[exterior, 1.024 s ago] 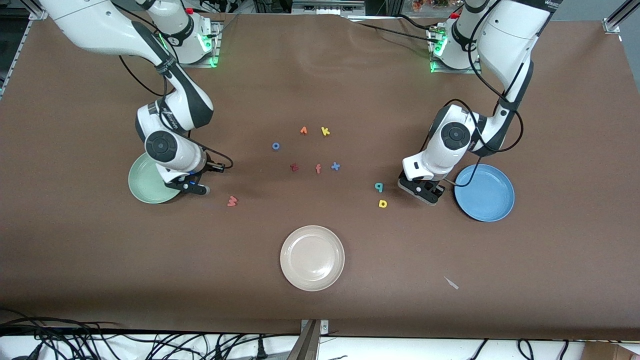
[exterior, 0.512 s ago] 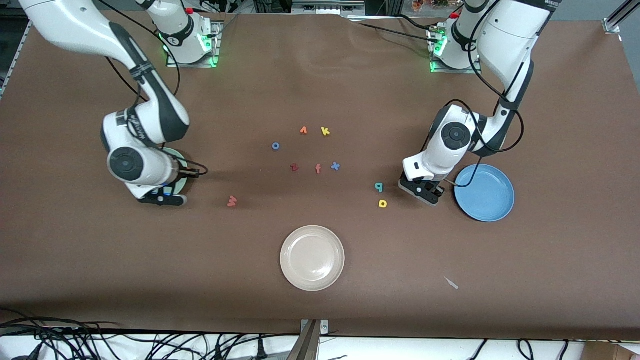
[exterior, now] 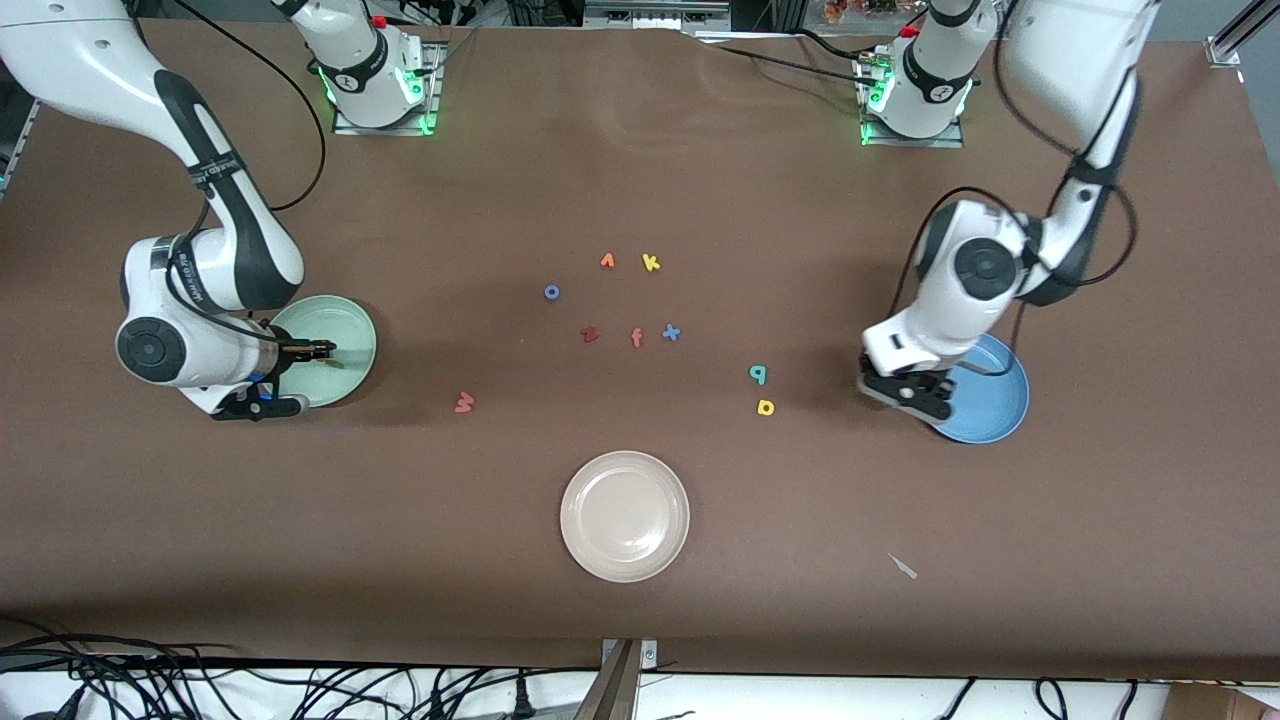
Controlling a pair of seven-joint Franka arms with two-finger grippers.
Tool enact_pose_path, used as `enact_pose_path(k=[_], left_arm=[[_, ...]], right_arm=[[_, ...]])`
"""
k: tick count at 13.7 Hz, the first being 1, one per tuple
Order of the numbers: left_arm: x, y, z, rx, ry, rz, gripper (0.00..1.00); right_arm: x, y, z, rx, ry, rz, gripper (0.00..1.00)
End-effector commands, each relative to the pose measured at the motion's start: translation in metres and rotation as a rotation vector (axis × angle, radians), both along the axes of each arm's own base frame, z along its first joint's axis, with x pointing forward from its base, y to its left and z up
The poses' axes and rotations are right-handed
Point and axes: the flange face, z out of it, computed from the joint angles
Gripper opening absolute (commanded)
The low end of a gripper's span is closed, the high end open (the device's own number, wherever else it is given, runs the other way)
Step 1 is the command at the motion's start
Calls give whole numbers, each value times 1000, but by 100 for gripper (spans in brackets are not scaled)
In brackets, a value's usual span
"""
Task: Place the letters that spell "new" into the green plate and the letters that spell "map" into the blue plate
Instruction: 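Place the orange e on the green plate while the left gripper drops the m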
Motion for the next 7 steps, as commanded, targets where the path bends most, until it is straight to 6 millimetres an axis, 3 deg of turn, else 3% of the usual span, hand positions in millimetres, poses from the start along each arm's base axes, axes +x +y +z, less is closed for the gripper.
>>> enact_pose_path(k=[1, 4, 6, 7], left_arm=[[-12, 47, 25, 38, 20, -56, 22], [-19, 118, 21, 51, 47, -71, 22], [-22, 132, 11, 50, 68, -51, 24], [-22, 131, 9, 48, 71, -47, 33]], right_arm=[[12, 24, 15, 18, -28, 25, 100], [22, 65, 38, 35, -78, -124, 100], [27, 91, 40, 23, -132, -243, 100], [26, 103, 34, 23, -135, -267, 100]])
